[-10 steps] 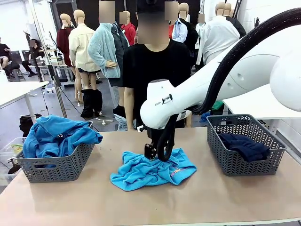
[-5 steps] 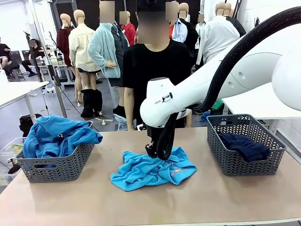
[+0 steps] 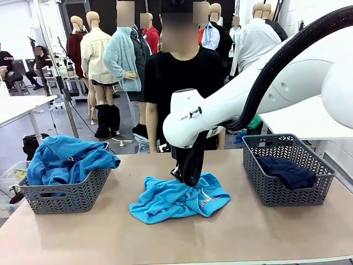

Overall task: Sort the tops and bottoms.
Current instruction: Lift clothes from the center of the table with your right hand.

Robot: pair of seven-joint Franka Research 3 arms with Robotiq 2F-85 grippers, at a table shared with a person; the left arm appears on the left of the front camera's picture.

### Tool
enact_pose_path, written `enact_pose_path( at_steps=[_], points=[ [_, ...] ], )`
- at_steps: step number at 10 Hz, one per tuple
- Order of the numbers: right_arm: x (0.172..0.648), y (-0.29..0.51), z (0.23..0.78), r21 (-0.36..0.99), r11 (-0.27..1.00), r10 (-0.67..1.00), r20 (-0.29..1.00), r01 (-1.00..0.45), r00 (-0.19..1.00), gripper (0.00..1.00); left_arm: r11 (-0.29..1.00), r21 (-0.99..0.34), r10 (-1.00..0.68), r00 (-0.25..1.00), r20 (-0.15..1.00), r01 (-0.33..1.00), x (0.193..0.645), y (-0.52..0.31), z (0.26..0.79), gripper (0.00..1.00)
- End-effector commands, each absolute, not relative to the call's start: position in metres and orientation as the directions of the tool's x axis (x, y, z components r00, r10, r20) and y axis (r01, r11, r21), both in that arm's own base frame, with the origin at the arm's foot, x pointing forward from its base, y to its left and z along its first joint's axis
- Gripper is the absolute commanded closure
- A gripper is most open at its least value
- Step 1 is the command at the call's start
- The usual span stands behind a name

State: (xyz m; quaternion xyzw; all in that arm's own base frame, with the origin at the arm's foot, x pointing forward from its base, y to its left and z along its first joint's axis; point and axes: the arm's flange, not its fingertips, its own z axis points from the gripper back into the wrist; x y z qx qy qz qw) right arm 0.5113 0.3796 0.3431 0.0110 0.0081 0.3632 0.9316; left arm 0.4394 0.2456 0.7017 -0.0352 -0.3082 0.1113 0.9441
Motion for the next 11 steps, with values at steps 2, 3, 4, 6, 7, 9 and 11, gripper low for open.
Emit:
enact_pose_path(
  at_steps=[2,3,4,6,7,9,11],
  points=[
    [0.503,0.380,0.400,-0.106,0.758,0.647,-0.001,-0.644,0.762,1.00,0.975,-0.119,0.223,0.792,0.568,-0.189,0.438,0.247,0.704,0.00],
    [0.504,0.381,0.438,-0.120,0.769,0.636,0.034,-0.628,0.771,1.00,0.975,-0.119,0.223,0.792,0.568,-0.189,0.438,0.247,0.704,0.00],
    [0.504,0.381,0.469,-0.133,0.791,0.608,0.068,-0.597,0.791,1.00,0.975,-0.119,0.223,0.792,0.568,-0.189,0.438,0.247,0.704,0.00],
    [0.485,0.391,0.567,-0.223,0.807,0.583,0.162,-0.546,0.796,1.00,0.975,-0.119,0.223,0.792,0.568,-0.189,0.438,0.247,0.704,0.00],
    [0.474,0.397,0.614,-0.266,0.811,0.571,0.167,-0.521,0.804,1.00,0.975,-0.119,0.223,0.792,0.568,-0.189,0.438,0.247,0.704,0.00],
    [0.455,0.398,0.684,-0.292,0.825,0.543,0.176,-0.483,0.821,1.00,0.975,-0.119,0.223,0.792,0.568,-0.189,0.438,0.247,0.704,0.00],
    [0.428,0.396,0.749,-0.299,0.848,0.502,0.192,-0.437,0.843,1.00,0.975,-0.119,0.223,0.792,0.568,-0.189,0.438,0.247,0.704,0.00]
  ],
)
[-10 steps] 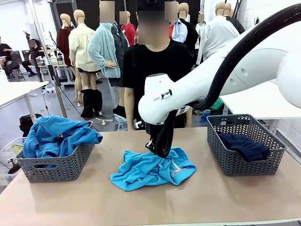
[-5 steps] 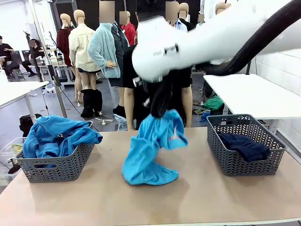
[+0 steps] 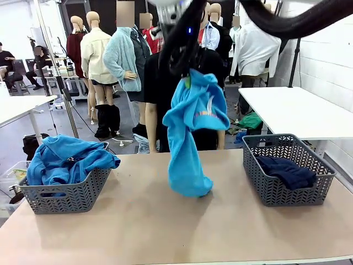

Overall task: Sort the tops and bottoms.
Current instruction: Lift clothes from the center of the table with your right hand, then sort the clothes according to human instructions.

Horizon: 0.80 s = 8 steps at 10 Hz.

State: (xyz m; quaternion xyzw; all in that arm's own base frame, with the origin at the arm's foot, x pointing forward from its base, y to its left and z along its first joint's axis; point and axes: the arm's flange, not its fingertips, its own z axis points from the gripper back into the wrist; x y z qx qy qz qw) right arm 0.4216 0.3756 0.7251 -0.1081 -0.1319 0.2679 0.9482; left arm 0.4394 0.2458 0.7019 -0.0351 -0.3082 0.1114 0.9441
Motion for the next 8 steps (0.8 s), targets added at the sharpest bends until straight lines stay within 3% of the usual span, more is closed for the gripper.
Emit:
enact_pose_path(
  at_steps=[1,5,6,8],
  points=[
    [0.414,0.395,0.777,-0.307,0.846,0.502,0.184,-0.436,0.845,1.00,0.975,-0.119,0.223,0.792,0.568,-0.189,0.438,0.247,0.704,0.00],
    [0.365,0.394,0.856,-0.287,0.916,0.354,0.254,-0.280,0.900,1.00,0.975,-0.119,0.223,0.792,0.568,-0.189,0.438,0.247,0.704,0.00],
    [0.365,0.394,0.852,-0.323,0.894,0.400,0.268,-0.310,0.876,1.00,0.975,-0.119,0.223,0.792,0.568,-0.189,0.438,0.247,0.704,0.00],
    [0.354,0.361,0.821,-0.264,0.903,0.402,0.240,-0.339,0.884,1.00,0.975,-0.119,0.223,0.792,0.568,-0.189,0.438,0.247,0.704,0.00]
  ],
)
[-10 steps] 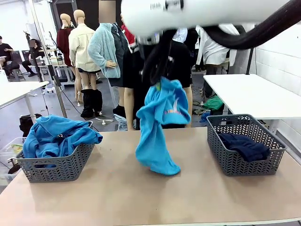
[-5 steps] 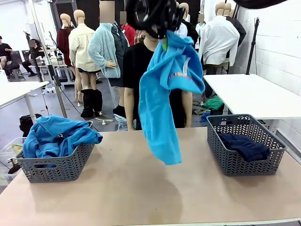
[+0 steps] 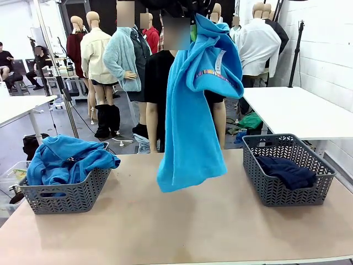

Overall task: Sort the tops and bottoms.
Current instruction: Sort the clothes according to human instructions.

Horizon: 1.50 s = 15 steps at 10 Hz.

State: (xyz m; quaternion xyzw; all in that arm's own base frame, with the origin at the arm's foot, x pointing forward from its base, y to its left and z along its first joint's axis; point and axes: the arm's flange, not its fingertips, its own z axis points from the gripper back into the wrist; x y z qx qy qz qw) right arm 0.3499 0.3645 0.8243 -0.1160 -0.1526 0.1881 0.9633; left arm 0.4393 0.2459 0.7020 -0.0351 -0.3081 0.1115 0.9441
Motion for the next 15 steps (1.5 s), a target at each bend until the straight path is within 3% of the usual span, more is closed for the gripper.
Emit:
enact_pose_path(
  at_steps=[1,4,7,11,12,15],
  points=[
    [0.354,0.361,0.821,-0.264,0.903,0.402,0.240,-0.339,0.884,1.00,0.975,-0.119,0.223,0.792,0.568,-0.189,0.438,0.247,0.704,0.00],
    [0.354,0.361,0.821,-0.264,0.903,0.402,0.240,-0.339,0.884,1.00,0.968,-0.131,0.251,0.768,0.589,-0.216,0.438,0.259,0.706,0.00],
    [0.354,0.361,0.821,-0.264,0.903,0.402,0.240,-0.339,0.884,1.00,0.914,-0.118,0.380,0.717,0.584,-0.388,0.409,0.340,0.705,0.00],
    [0.354,0.361,0.821,-0.264,0.903,0.402,0.240,-0.339,0.884,1.00,0.896,-0.179,0.442,0.777,0.447,-0.407,0.399,0.360,0.673,0.00],
    [0.354,0.361,0.821,-0.264,0.903,0.402,0.240,-0.339,0.884,1.00,0.895,-0.156,0.436,0.749,0.499,-0.418,0.386,0.366,0.683,0.00],
    [0.354,0.361,0.821,-0.264,0.903,0.402,0.240,-0.339,0.884,1.00,0.895,-0.156,0.436,0.749,0.499,-0.418,0.386,0.366,0.683,0.00]
  ],
)
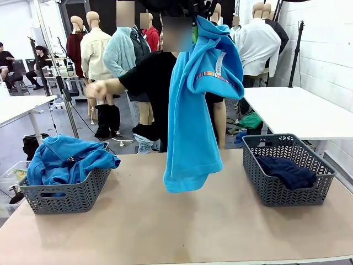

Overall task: Sort the tops and bottoms.
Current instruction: Sort the clothes according to human instructions.

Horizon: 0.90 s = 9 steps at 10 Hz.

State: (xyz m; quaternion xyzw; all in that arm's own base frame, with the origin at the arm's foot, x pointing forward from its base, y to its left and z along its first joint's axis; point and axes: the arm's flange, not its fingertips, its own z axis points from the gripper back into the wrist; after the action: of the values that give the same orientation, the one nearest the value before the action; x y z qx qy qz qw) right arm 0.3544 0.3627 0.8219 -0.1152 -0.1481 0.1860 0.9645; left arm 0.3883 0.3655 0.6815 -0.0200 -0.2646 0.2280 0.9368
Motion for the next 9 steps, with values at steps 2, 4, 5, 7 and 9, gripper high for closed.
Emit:
enact_pose_path(
  at_steps=[2,4,5,7,9],
  points=[
    [0.3535,0.3605,0.8214,-0.264,0.903,0.402,0.240,-0.339,0.884,1.00,0.895,-0.156,0.436,0.749,0.499,-0.418,0.3863,0.3657,0.6826,0.00],
    [0.3535,0.3605,0.8214,-0.264,0.903,0.402,0.240,-0.339,0.884,1.00,0.895,-0.156,0.436,0.749,0.499,-0.418,0.3863,0.3657,0.6826,0.00],
    [0.3535,0.3605,0.8214,-0.264,0.903,0.402,0.240,-0.339,0.884,1.00,0.895,-0.156,0.436,0.749,0.499,-0.418,0.3863,0.3657,0.6826,0.00],
    [0.3535,0.3605,0.8214,-0.264,0.903,0.402,0.240,-0.339,0.884,1.00,0.895,-0.156,0.436,0.749,0.499,-0.418,0.3863,0.3657,0.6826,0.00],
    [0.3535,0.3605,0.8214,-0.264,0.903,0.402,0.240,-0.339,0.884,1.00,0.895,-0.156,0.436,0.749,0.499,-0.418,0.3863,0.3657,0.6826,0.00]
  ],
)
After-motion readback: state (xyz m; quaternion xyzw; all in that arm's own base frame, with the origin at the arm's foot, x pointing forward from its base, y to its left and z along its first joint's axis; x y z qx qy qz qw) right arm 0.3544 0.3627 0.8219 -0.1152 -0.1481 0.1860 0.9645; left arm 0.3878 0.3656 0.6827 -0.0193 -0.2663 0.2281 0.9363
